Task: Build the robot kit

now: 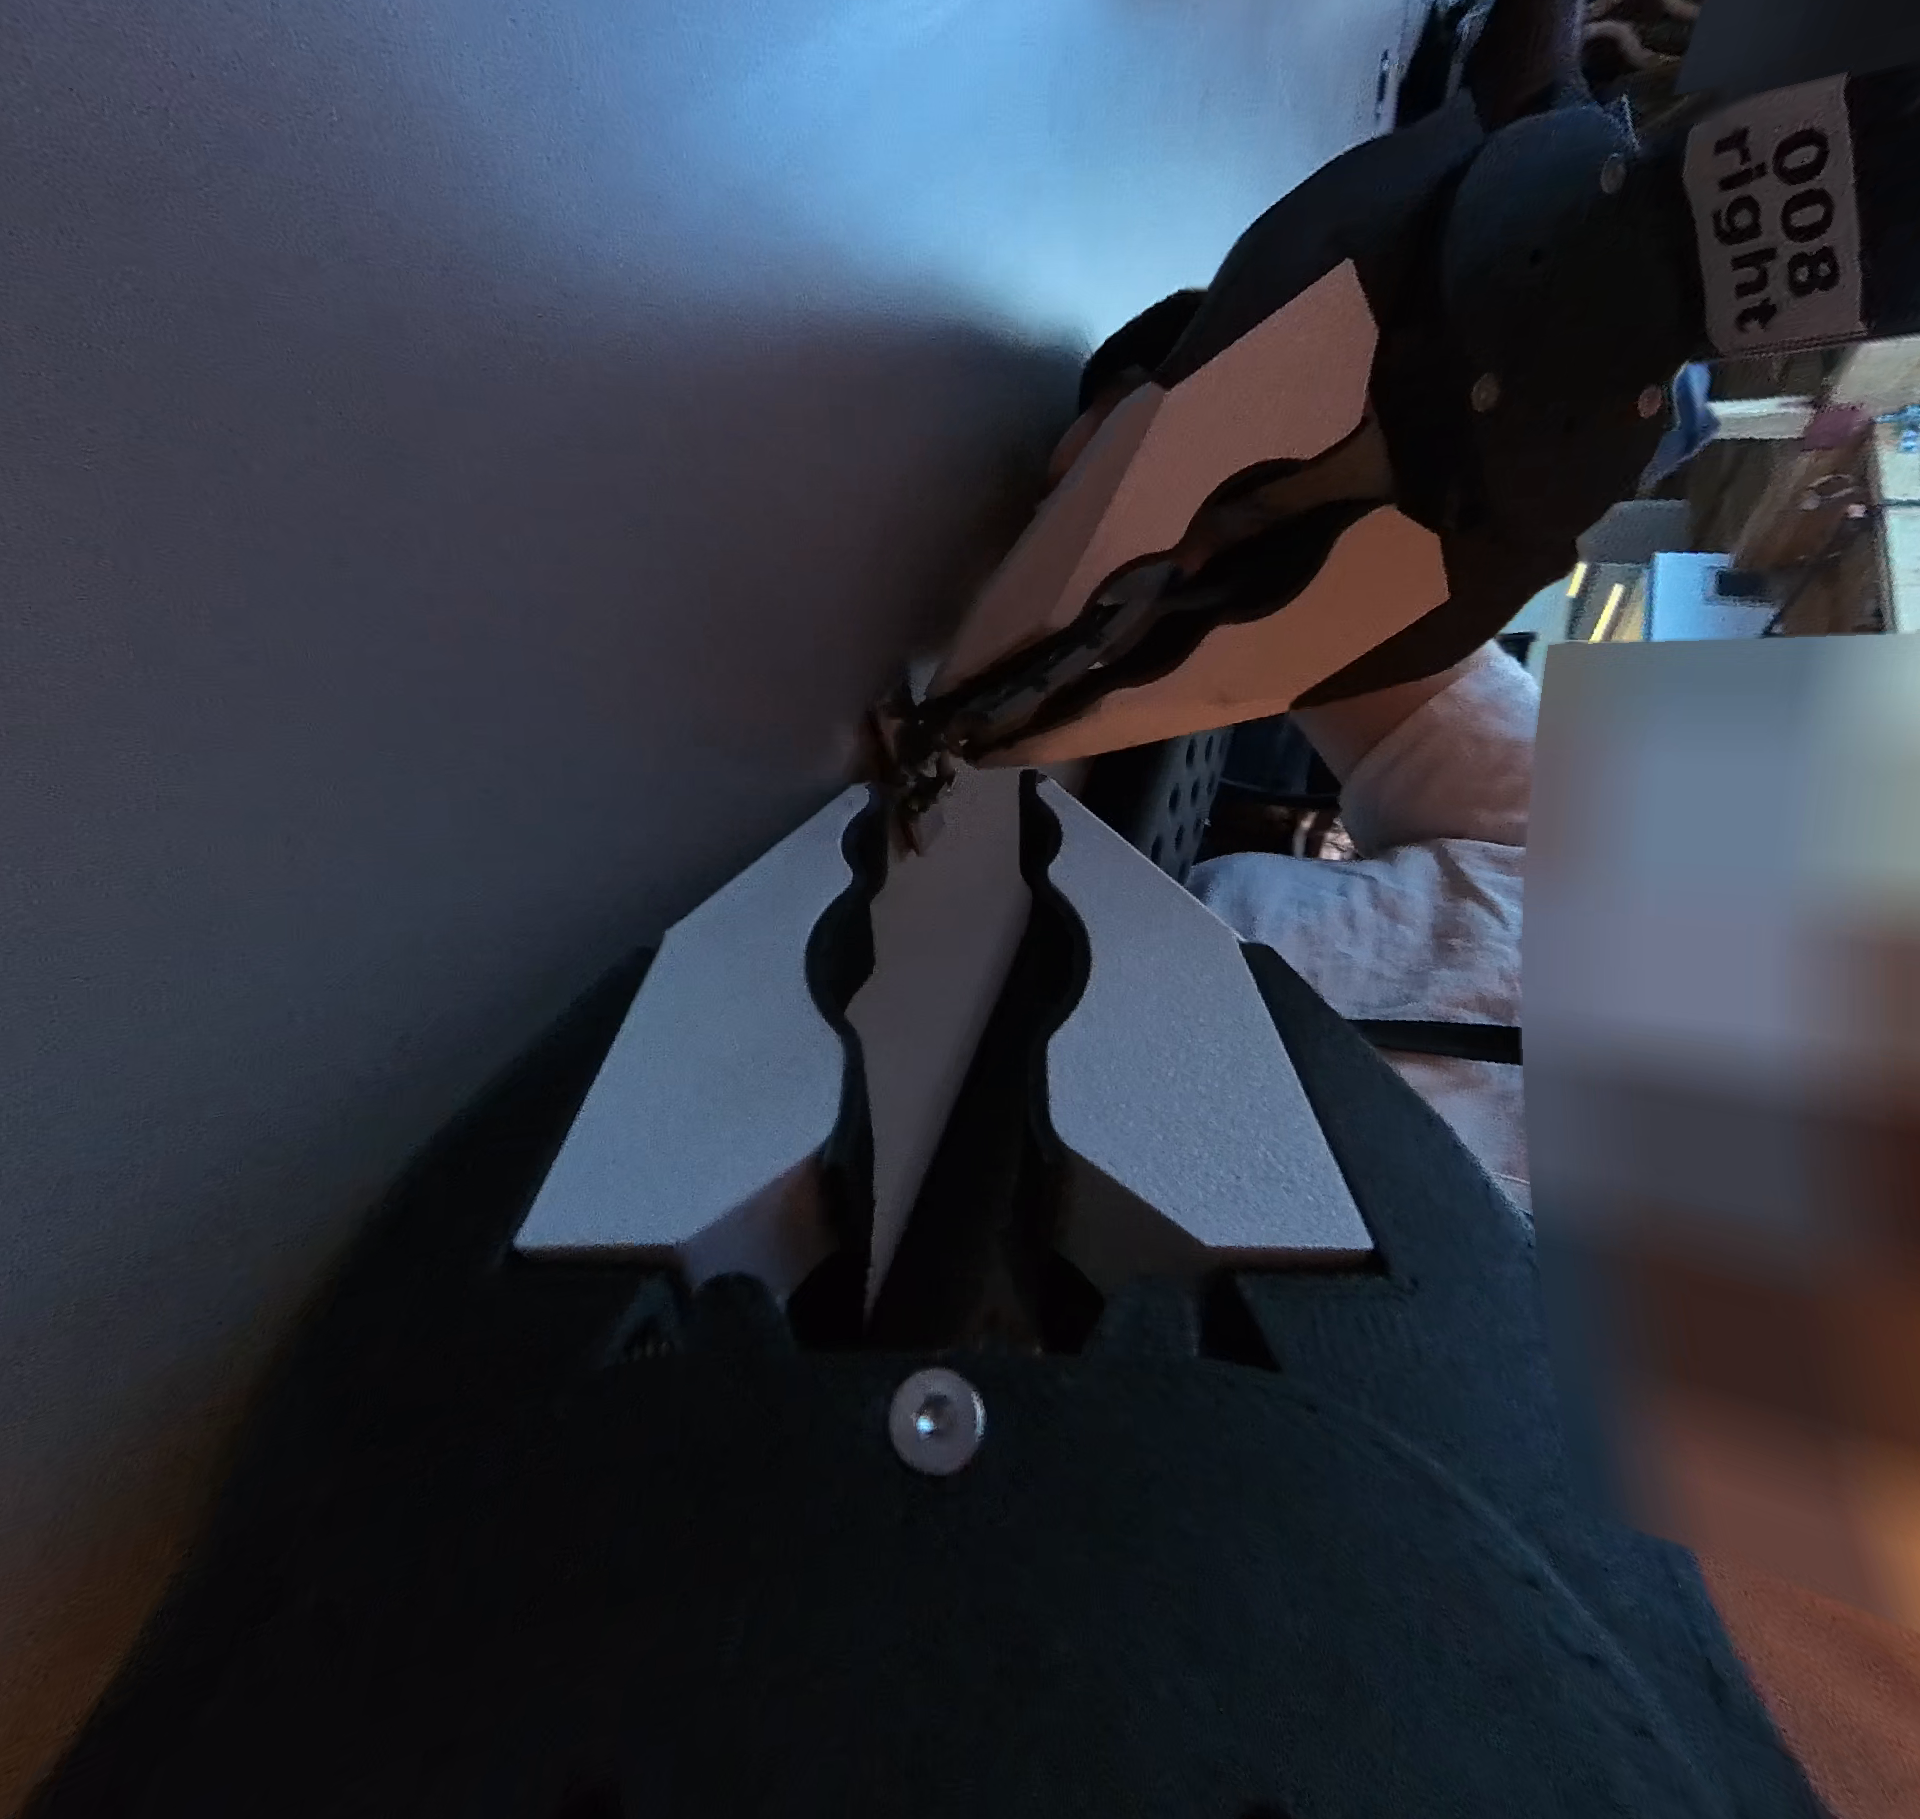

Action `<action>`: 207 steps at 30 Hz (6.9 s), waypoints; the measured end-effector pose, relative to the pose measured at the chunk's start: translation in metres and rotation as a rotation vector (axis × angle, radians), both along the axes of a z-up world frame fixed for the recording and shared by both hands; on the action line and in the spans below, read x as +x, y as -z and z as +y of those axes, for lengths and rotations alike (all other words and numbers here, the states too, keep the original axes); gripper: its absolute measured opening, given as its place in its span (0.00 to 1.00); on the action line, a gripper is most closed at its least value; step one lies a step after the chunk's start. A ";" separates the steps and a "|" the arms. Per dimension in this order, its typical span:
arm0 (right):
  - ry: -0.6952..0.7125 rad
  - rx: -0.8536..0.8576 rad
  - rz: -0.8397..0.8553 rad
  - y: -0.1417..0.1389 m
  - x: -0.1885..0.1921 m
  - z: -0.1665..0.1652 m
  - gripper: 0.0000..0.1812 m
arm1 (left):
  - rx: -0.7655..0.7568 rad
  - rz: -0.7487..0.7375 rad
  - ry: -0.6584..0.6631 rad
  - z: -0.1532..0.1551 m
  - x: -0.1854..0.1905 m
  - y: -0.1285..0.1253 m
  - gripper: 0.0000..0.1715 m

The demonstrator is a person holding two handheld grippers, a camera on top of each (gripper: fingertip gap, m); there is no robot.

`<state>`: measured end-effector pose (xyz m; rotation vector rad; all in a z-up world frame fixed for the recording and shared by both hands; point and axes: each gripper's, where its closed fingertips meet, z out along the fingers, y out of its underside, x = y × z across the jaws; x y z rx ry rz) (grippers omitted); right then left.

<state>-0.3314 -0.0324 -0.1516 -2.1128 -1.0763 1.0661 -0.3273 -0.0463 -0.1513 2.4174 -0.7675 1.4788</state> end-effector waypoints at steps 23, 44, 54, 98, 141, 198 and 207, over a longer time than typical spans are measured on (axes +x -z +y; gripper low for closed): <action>0.071 -0.037 0.062 -0.017 0.018 0.009 0.03 | 1.140 0.000 0.583 -0.002 -0.010 0.008 0.18; 0.081 -0.171 0.141 -0.017 0.021 0.010 0.03 | 1.202 -0.097 0.646 -0.003 0.006 0.011 0.17; 0.079 -0.173 0.122 -0.013 0.021 0.010 0.03 | 1.118 -0.028 0.607 -0.005 -0.010 0.011 0.19; 0.071 -0.207 0.147 -0.013 0.020 0.008 0.03 | 1.235 0.042 0.477 -0.007 0.006 0.010 0.13; -0.037 -0.652 0.447 -0.034 0.006 -0.016 0.03 | 1.648 0.009 0.527 -0.004 0.008 -0.035 0.05; -0.087 0.537 0.451 -0.119 0.011 -0.024 0.03 | 1.142 -0.326 -0.210 -0.012 0.015 -0.114 0.04; -0.050 0.642 0.326 -0.106 0.009 -0.017 0.02 | 1.171 -0.273 -0.254 -0.005 0.013 -0.101 0.03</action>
